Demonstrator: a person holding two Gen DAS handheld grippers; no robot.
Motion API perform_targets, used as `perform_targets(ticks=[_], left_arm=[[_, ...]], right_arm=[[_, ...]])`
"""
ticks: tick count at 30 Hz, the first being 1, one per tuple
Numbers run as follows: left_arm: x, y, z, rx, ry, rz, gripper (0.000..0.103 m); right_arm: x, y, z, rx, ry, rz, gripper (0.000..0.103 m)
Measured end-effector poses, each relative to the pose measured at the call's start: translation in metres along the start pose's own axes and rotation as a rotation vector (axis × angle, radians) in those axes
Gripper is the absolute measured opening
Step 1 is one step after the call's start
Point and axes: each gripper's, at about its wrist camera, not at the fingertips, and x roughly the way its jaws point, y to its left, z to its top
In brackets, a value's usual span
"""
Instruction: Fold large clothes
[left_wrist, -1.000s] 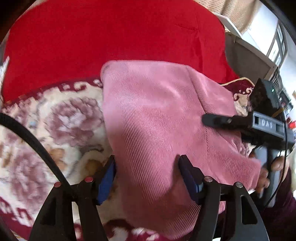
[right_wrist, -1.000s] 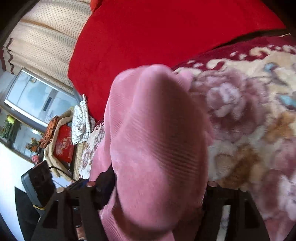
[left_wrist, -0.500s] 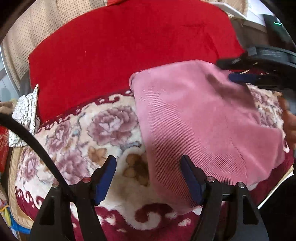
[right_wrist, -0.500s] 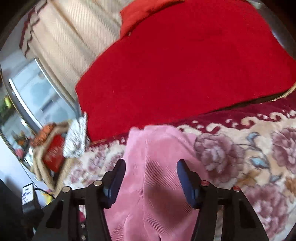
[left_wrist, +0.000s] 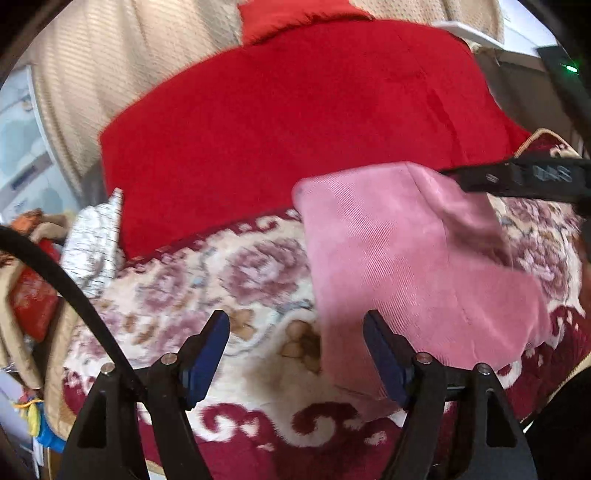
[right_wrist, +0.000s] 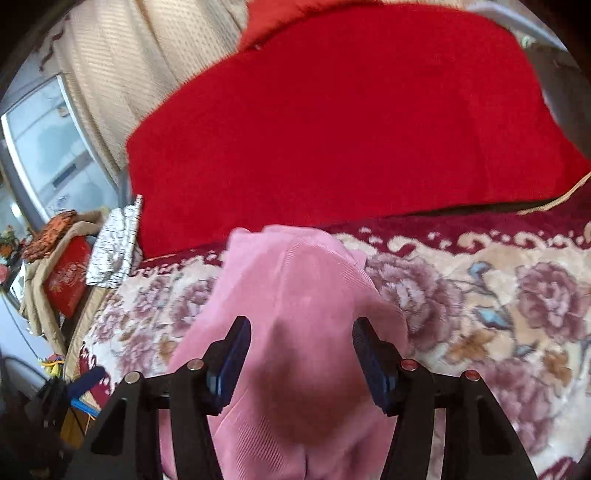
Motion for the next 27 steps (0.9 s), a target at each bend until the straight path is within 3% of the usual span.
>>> perform_targets(ticks=[10,17,23,27], left_arm=[[-0.088,0.017,0.01,-0.051,-0.161,0.075,0.086],[-0.146,0.028,0.012,-0.113,-0.238,0.056,0.092],[-0.176,0.036,0.012,-0.15,-0.294,0.066,0.092],[-0.191,0.039,0.011,-0.166,-0.312,0.08,0.093]], right_arm=[[-0.101,0.034,-0.005,-0.019,-0.104,-0.002,0.074],[-0.147,0.062,-0.022,-0.09,-0.145,-0.12,0.074],[-0.193,0.09,-0.036,-0.2,-0.238,-0.24,0.074],[-0.219,0.103,-0.042,-0.231,-0.295,-0.271,0.074]])
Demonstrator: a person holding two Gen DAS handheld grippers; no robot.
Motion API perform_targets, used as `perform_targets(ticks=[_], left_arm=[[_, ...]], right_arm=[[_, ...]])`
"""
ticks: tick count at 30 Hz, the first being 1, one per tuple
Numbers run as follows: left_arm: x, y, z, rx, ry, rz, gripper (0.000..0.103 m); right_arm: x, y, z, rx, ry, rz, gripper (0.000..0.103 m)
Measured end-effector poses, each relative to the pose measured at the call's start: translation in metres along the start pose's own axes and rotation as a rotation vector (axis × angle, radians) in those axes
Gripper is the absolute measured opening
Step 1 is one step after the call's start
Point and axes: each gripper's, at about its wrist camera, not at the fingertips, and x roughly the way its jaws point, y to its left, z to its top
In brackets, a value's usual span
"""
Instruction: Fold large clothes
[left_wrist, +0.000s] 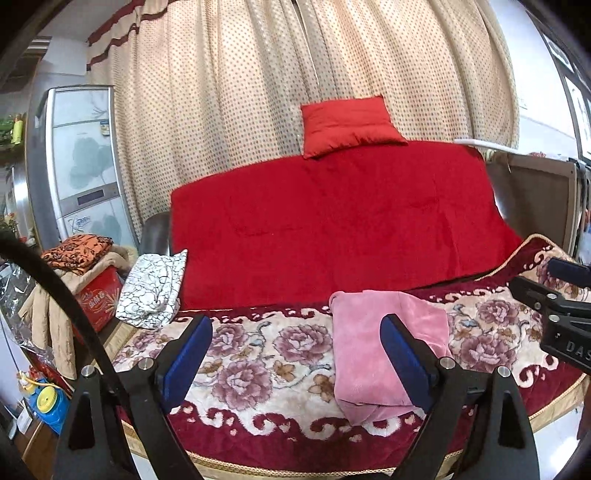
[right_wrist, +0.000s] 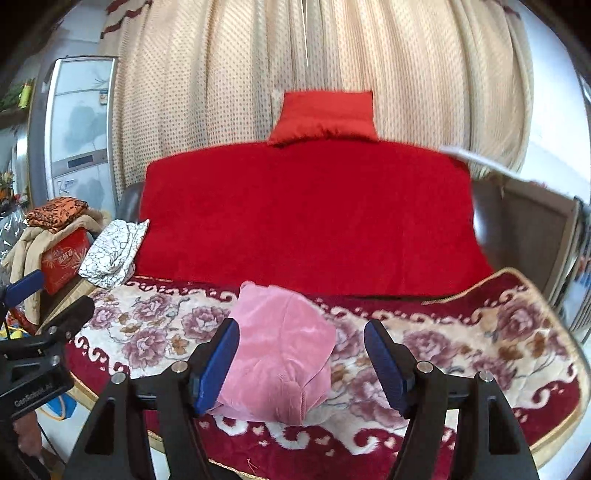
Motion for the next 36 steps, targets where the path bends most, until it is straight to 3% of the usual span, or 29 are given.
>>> perform_targets(ticks=[16,36], left_arm=[[-0.063,0.007,0.021,-0.02,-0.133,0.04,0.098],[-0.101,0.019,0.038,-0.065,-0.201,0.107,0.099]], right_arm=[[-0.067,0.011,0.014,-0.033,-0.128,-0.062,0.074],[-0.114,0.017,0.018,-0.025,-0.219,-0.051,0.076]])
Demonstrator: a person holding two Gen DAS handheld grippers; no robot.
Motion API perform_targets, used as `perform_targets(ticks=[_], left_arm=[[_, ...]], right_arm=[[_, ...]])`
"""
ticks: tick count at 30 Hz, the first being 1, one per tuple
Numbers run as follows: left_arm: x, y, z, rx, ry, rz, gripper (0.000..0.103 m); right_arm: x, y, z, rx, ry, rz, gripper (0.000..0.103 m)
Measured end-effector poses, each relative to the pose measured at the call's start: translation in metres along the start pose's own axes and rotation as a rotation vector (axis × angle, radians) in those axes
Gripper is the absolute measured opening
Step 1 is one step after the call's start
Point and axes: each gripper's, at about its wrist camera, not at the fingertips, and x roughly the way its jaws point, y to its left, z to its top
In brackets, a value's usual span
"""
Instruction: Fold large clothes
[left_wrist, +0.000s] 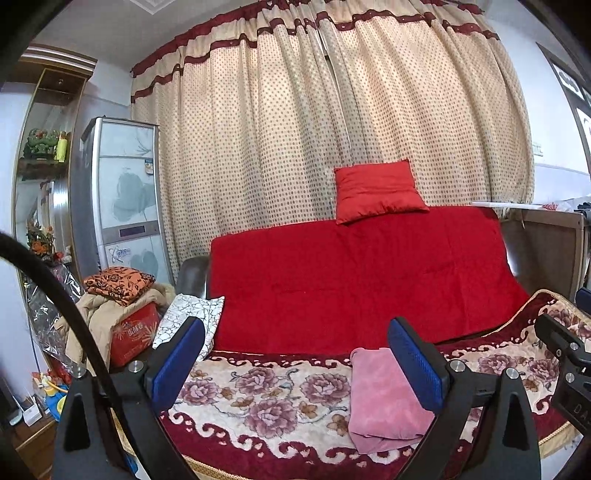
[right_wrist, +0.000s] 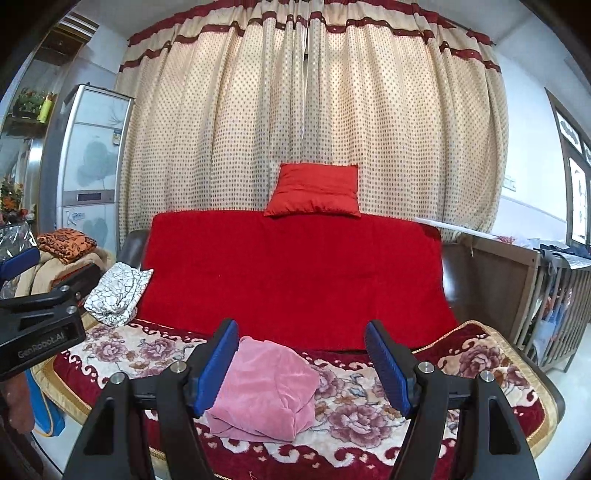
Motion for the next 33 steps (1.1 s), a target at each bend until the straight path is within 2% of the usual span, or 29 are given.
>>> perform_targets(ticks=[17,33], left_arm=[[-0.0048,0.0029,-0.0012,-0.005,-0.003,0.0,0.099],[-0.0058,-0.0058,-0.0077,0.018,0.016,-0.033,0.099]], right_arm=[[-0.0061,0.0052,-0.0004,-0.006,-0.004,-0.02,0.076],[-0.0079,-0.0025,-0.0041,0.014,0.02,-0.052,0.076]])
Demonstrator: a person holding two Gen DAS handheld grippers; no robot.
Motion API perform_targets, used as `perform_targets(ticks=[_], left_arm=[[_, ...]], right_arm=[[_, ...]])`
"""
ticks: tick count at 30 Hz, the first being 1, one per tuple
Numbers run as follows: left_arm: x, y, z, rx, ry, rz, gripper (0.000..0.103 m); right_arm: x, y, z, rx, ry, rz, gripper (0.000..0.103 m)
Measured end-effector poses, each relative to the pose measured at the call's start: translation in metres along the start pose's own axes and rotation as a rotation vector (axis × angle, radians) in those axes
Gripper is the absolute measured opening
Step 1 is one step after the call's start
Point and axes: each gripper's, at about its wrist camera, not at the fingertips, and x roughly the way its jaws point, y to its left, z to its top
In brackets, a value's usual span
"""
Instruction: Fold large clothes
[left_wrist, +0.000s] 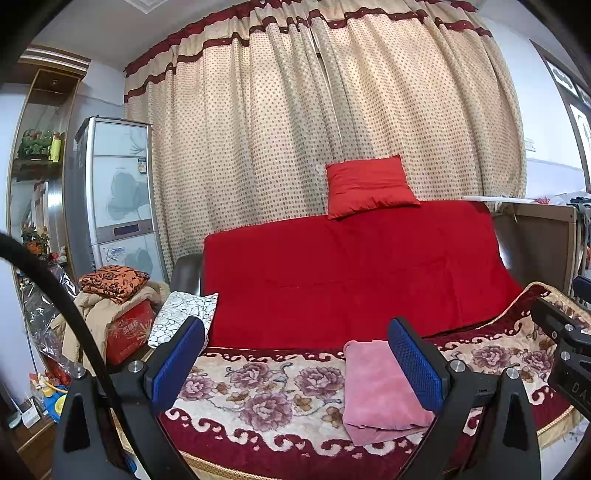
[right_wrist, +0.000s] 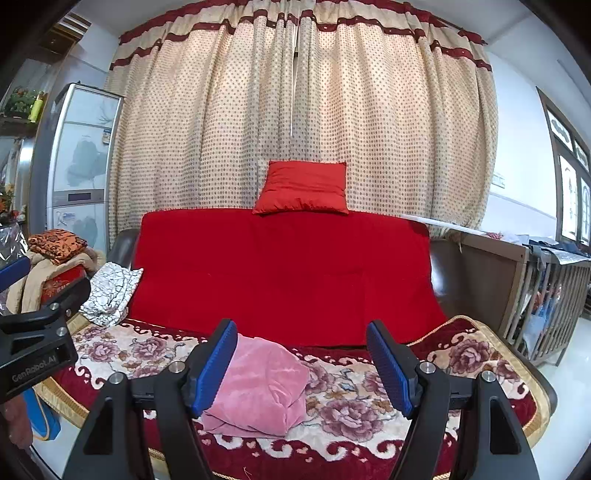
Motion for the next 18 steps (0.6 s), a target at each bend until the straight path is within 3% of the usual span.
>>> perform_targets(ticks=[18], left_arm=[[0.0012,-0.0035,-0.0034,0.003,0.006,-0.012,0.099]], right_arm=[[0.0061,-0.0056,-0.0047,0.011,0.048,0.001,0.076]])
